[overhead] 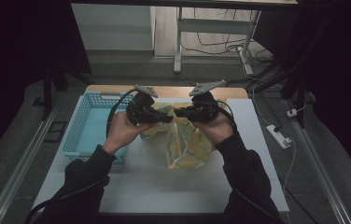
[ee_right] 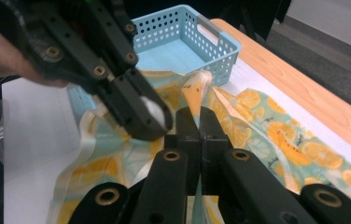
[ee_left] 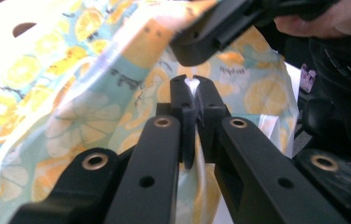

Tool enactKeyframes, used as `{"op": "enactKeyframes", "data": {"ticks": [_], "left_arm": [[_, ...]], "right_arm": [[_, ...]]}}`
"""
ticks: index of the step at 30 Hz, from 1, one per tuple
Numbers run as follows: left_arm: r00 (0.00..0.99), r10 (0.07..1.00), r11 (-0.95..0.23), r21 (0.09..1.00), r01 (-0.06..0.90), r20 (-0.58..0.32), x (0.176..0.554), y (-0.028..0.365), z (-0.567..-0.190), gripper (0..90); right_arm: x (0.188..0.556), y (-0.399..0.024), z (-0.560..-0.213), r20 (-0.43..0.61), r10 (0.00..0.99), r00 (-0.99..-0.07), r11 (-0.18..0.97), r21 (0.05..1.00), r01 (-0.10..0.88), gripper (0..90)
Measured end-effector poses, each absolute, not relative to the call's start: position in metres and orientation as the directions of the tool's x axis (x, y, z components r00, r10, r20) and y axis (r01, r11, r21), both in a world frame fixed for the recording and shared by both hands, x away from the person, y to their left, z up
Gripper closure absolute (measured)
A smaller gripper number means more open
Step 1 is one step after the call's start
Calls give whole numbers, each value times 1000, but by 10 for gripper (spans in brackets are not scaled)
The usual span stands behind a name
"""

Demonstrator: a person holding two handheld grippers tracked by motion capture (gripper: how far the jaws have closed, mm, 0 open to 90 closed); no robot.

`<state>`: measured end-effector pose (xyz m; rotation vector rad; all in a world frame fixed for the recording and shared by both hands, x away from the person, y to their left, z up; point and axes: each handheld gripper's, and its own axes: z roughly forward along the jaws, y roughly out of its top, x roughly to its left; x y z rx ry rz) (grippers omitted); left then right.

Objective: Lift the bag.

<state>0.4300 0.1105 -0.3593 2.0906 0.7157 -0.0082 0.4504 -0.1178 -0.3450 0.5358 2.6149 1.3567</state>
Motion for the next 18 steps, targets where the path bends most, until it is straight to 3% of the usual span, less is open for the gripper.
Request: {"op": "enactKeyframes", "data": {"ticks": [18], "left_arm": [[831, 506, -371, 811, 453, -233, 449, 118, -298, 883]], "right_arm": [[454, -116, -287, -30, 393, -919, 500, 846, 186, 900]]}}
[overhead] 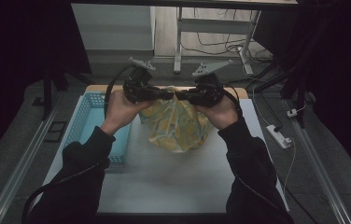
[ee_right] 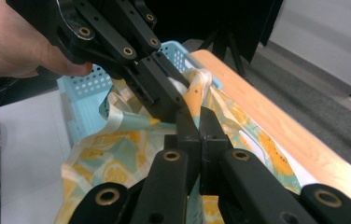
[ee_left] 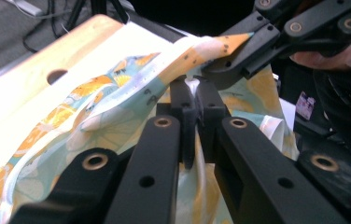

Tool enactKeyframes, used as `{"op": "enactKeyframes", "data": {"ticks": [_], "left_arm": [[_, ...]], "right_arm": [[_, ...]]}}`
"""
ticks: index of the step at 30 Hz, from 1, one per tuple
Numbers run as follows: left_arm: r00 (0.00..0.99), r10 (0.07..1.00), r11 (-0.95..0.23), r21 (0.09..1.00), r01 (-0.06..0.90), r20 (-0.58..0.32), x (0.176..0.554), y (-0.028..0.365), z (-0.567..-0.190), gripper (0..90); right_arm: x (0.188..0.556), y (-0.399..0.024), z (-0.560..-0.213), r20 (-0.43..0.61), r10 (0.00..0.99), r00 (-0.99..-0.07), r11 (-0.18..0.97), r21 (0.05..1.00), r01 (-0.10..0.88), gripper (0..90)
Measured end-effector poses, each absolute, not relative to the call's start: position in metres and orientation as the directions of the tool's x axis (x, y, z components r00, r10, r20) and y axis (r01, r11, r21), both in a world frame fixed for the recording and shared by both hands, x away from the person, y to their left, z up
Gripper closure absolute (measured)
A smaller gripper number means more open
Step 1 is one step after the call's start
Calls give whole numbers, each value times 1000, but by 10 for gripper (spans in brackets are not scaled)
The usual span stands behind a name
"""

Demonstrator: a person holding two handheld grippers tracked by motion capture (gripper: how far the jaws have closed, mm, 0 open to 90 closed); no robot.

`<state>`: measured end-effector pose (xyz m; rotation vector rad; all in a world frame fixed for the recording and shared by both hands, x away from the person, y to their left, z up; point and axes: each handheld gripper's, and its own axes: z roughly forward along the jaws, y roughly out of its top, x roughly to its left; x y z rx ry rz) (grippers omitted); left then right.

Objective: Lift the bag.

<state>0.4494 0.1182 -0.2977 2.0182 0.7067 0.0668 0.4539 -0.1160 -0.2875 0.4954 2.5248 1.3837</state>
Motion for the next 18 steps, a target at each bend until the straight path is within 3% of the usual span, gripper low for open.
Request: {"op": "enactKeyframes", "data": {"ticks": [18], "left_arm": [[812, 552, -299, 863, 407, -191, 463, 118, -237, 883]], "right_arm": [[455, -123, -231, -103, 456, -884, 464, 875, 138, 900]]}}
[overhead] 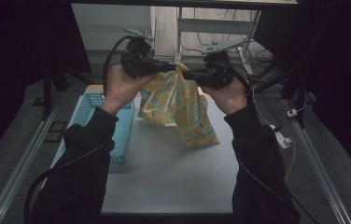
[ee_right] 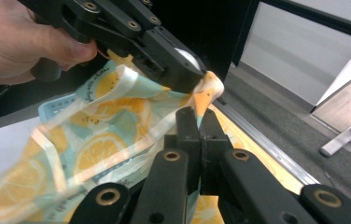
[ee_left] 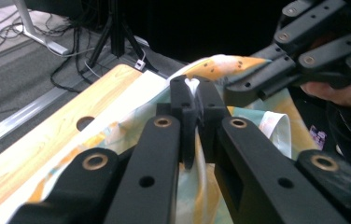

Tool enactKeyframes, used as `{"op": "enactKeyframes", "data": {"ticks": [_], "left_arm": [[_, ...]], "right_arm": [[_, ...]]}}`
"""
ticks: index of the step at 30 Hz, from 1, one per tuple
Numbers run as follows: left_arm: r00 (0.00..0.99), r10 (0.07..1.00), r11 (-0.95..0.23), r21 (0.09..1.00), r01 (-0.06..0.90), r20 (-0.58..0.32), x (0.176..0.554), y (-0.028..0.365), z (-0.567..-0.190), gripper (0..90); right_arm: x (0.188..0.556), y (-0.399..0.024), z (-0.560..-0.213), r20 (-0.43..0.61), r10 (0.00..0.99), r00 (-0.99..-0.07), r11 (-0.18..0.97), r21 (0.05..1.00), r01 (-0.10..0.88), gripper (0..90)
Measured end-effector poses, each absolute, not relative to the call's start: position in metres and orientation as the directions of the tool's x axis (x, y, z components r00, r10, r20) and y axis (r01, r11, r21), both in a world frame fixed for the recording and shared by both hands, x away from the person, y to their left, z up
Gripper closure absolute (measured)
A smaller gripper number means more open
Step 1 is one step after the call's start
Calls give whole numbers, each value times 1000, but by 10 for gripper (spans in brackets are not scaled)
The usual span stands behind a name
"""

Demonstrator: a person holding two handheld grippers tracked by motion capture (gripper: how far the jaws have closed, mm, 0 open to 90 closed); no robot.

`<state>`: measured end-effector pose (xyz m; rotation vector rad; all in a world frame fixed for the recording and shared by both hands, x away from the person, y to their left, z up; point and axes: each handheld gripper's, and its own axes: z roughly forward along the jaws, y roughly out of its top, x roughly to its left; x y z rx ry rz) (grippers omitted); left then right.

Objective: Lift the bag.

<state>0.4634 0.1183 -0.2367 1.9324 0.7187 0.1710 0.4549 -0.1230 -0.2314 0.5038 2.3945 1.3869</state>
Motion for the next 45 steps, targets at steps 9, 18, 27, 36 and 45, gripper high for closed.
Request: {"op": "enactKeyframes", "data": {"ticks": [9, 18, 27, 36, 45], "left_arm": [[805, 566, -274, 880, 389, -179, 469, 114, -226, 882], [794, 586, -303, 864, 401, -164, 478, 112, -244, 880], [809, 564, -339, 846, 411, -167, 486, 107, -268, 869], [812, 560, -366, 832, 418, -162, 491, 105, -294, 849], [818, 549, -360, 835, 415, -170, 493, 107, -310, 802]], "right_arm": [[455, -122, -216, -132, 482, -866, 459, 880, 121, 900], [462, -120, -230, -130, 497, -858, 471, 871, 140, 900], [472, -119, -253, -98, 490, -866, 480, 860, 174, 900], [480, -119, -274, -64, 496, -866, 491, 843, 219, 894], [483, -119, -285, -42, 499, -866, 491, 837, 242, 860]]}}
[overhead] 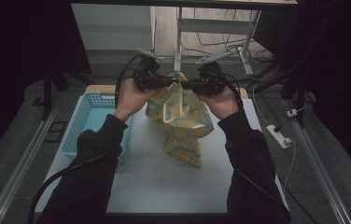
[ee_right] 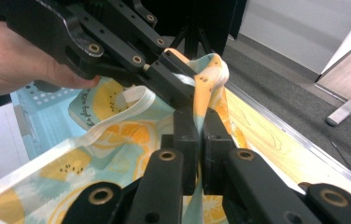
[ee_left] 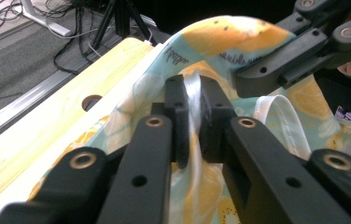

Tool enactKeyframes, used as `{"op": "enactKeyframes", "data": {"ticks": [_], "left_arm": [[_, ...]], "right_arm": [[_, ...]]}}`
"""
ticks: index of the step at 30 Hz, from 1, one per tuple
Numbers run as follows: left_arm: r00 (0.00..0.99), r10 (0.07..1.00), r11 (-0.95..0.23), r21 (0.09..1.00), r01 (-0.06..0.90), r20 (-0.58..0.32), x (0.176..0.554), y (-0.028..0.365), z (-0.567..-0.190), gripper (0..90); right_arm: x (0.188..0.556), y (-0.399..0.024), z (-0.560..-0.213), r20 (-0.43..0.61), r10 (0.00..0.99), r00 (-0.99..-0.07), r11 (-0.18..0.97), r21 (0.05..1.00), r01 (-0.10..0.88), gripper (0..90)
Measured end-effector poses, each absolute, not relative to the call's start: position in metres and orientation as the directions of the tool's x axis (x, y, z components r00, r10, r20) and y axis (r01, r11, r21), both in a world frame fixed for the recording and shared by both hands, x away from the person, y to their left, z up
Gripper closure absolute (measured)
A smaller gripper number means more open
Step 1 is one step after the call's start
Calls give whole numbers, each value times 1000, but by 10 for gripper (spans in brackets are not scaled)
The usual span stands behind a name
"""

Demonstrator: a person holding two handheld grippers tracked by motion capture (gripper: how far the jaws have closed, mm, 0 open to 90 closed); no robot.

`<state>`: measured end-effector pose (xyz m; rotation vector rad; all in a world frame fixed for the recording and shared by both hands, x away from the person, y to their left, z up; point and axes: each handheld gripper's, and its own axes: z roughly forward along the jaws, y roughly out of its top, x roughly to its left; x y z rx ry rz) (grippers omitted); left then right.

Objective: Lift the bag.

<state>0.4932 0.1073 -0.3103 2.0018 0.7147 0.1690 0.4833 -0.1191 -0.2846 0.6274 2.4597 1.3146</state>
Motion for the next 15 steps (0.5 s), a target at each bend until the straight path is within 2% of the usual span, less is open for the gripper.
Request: {"op": "enactKeyframes", "data": {"ticks": [7, 15], "left_arm": [[833, 530, -346, 857, 383, -158, 487, 115, -303, 610], [833, 548, -371, 868, 328, -81, 473, 122, -293, 360]], "right_arm": [[481, -123, -279, -44, 512, -858, 474, 847, 240, 767], [477, -130, -271, -33, 524, -851, 455, 855, 248, 644]]}}
